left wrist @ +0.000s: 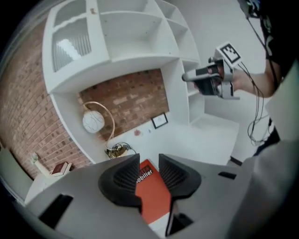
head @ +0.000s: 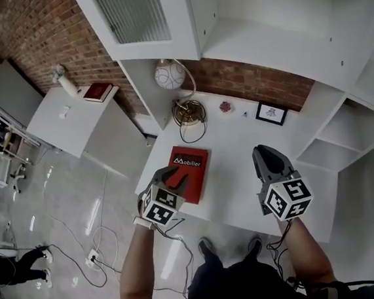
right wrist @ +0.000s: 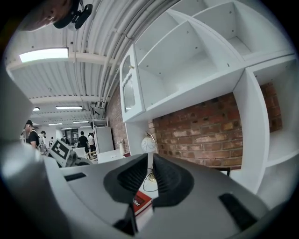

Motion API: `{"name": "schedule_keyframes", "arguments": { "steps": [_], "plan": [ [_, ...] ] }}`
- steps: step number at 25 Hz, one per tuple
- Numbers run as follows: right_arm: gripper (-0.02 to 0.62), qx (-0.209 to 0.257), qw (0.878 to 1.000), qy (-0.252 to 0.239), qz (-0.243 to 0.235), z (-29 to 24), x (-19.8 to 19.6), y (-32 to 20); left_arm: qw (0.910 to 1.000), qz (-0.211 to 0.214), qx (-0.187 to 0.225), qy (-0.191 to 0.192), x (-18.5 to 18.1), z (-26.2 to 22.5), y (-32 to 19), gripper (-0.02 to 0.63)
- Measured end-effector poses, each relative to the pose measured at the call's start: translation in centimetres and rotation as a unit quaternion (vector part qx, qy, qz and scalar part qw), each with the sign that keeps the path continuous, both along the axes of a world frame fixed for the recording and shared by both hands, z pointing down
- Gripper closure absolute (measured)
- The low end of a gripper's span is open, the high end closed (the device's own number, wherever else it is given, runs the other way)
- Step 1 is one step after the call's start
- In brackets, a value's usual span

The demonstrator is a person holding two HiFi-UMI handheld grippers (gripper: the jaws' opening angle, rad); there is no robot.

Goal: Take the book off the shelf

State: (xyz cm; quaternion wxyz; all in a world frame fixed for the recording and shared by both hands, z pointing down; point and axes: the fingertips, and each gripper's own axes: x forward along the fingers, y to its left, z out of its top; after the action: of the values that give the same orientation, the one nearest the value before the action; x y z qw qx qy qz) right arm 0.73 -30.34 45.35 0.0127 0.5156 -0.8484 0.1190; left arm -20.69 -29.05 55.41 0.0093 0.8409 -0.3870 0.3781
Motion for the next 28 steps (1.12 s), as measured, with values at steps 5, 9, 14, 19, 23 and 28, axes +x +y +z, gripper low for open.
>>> {"name": "schedule_keyframes", "arguments": {
  "steps": [5,9,14,19,23,28],
  "plan": [
    [0.568,0.05,0.999,0.009,-0.016,-4.7,-0.9,0.4,0.9811,-0.063,0.095,0.157,2.3,-10.4,0.8,0.53],
    [0.568,0.083,0.996,0.018,-0.024,-7.4,-1.5,0.7,0.957,-0.104,0.169,0.211,3.1,-16.7,1.7,0.555],
    [0.568,0.108,0.993,0.012,-0.034,-10.2,-1.5,1.2,0.9283,-0.136,0.208,0.276,3.4,-22.1,3.2,0.557],
    [0.568,0.147,0.988,0.02,-0.039,-12.9,-1.2,2.0,0.9152,-0.161,0.251,0.271,2.9,-24.5,4.0,0.555],
    [0.568,0.177,0.983,0.032,-0.043,-14.5,-0.9,2.6,0.908,-0.168,0.268,0.275,3.6,-25.0,4.5,0.555],
    [0.568,0.193,0.979,0.041,-0.052,-15.0,0.0,2.9,0.9053,-0.182,0.266,0.276,4.7,-24.8,4.3,0.555]
  ]
}}
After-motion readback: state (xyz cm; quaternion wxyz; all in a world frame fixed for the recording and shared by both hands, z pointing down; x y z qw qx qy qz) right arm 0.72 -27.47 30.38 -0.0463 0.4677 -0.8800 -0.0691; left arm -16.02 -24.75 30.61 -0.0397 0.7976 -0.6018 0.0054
